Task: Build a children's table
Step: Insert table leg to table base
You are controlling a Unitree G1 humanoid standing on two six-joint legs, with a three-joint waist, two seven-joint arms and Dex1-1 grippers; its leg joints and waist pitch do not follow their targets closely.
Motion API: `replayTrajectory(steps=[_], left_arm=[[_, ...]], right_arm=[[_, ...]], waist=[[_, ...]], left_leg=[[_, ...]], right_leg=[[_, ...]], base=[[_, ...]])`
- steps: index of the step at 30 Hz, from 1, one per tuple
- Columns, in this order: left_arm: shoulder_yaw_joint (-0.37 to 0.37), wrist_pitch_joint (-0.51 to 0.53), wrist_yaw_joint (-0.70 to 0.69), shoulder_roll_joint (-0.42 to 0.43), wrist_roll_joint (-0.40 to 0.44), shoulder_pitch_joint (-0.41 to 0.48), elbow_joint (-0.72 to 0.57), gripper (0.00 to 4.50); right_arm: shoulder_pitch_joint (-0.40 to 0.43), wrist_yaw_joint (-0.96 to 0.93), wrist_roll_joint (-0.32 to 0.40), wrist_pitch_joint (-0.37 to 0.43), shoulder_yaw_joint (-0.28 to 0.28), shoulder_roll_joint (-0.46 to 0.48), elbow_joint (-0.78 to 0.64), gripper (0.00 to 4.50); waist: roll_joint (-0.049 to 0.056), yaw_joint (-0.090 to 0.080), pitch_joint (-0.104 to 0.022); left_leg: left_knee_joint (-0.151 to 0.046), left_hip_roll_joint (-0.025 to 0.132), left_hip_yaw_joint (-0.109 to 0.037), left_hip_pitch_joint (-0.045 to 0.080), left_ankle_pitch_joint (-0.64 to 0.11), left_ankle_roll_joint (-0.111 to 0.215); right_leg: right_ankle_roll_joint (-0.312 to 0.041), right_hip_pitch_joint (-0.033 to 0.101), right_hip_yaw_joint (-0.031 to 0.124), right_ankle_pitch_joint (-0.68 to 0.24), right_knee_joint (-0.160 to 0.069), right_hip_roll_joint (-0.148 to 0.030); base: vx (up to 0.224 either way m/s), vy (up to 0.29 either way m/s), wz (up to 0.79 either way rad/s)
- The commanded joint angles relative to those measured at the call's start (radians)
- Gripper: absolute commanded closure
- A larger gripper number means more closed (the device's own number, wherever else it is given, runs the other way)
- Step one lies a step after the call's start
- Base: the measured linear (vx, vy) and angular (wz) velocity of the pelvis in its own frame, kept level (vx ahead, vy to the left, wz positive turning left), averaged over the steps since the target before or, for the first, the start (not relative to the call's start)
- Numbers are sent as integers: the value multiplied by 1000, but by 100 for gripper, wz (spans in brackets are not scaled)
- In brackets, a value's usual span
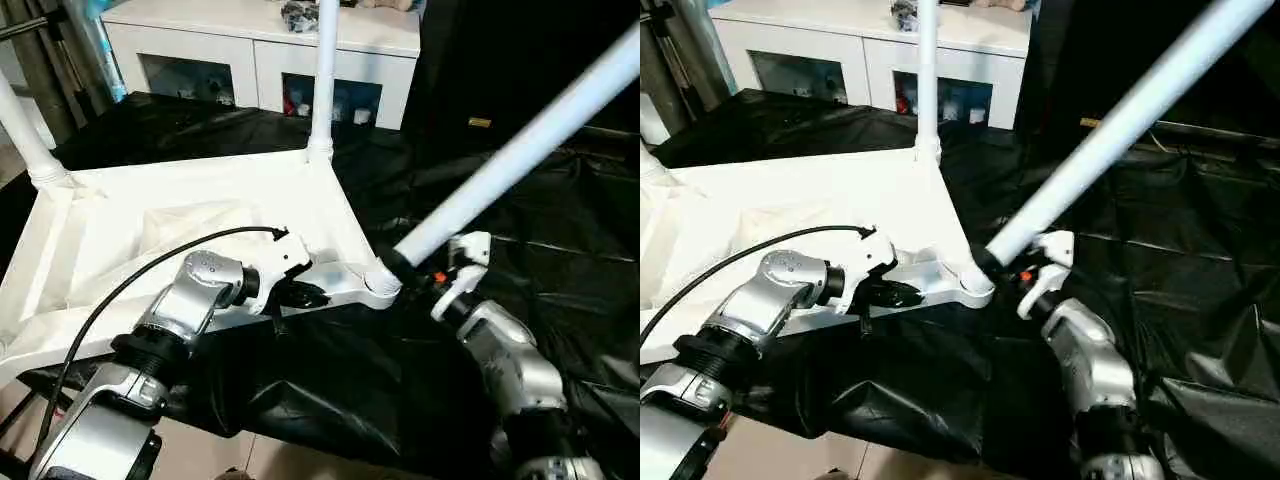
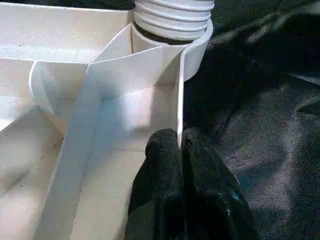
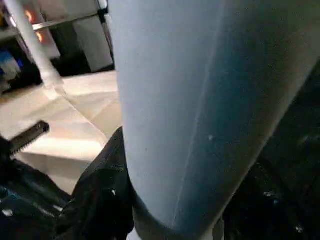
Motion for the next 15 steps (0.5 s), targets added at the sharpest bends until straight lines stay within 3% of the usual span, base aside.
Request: replayTrajectory(steps=[1, 7, 8, 13, 15], left_arm=[[18, 7, 27, 4, 6, -10, 19, 450], [9, 7, 15, 6, 9, -2, 9, 450], [5, 8, 7, 8, 9, 1, 5, 450], [-3, 9, -3, 11, 11, 6, -3, 450], [-6, 8, -10, 14, 13, 8, -7, 450]], right_arm=[[31, -14, -54, 18, 24, -22, 16, 261], [0, 3, -123, 37, 101, -57, 26, 261], [-11, 16, -138, 58, 122, -71, 31, 261], [-27, 36, -153, 77, 141, -87, 43, 261], [-52, 61, -159, 87, 152, -95, 65, 261]], waist=[[8, 0, -54], [6, -4, -52], [1, -5, -52], [0, -5, -52], [-7, -7, -53]], left_leg=[[-81, 11, -2, 10, -338, -7], [-81, 11, -4, 9, -351, -3], [-82, 11, -4, 8, -353, -1], [-81, 11, -4, 9, -351, 1], [-82, 12, -4, 8, -349, 3]], right_leg=[[-150, 41, 31, -419, -96, -60], [-141, 38, 31, -446, -98, -60], [-137, 39, 31, -454, -100, -60], [-128, 36, 32, -470, -102, -62], [-130, 37, 31, -462, -100, -60]], base=[[0, 0, 0], [0, 0, 0], [0, 0, 0], [0, 0, 0], [0, 0, 0]])
